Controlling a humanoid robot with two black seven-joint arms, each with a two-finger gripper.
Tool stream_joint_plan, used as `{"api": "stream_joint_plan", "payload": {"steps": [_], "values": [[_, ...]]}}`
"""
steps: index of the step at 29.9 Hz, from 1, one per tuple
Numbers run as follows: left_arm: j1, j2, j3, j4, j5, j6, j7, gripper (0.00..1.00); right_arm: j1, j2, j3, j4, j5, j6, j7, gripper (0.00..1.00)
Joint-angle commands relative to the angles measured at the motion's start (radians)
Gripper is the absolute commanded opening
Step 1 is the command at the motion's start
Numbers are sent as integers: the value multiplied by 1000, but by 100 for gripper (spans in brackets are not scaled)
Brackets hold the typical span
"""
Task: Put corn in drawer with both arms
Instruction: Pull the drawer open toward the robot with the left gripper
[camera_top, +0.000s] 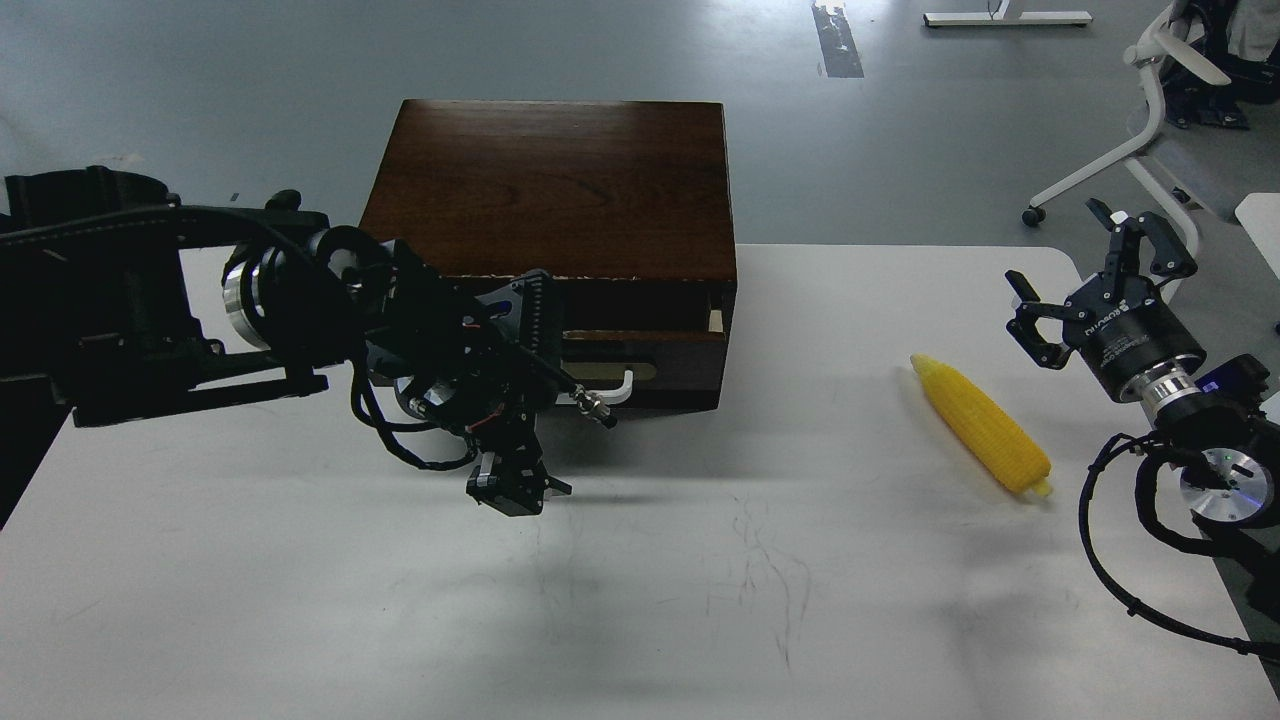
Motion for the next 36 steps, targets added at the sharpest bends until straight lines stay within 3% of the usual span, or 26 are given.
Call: {"api": "stream_joint_plan", "payload": {"steps": [1, 8, 36], "values": [[0, 25, -1, -40, -1, 0, 1, 98, 0, 0, 0, 0, 0, 0, 0, 100], [9, 65, -1, -109, -20, 0, 1, 98, 0, 0, 0, 0, 0, 0, 0, 100], [9, 78, -6, -157, -46, 0, 1, 98, 0, 0, 2, -1, 0, 0, 0, 100]]}}
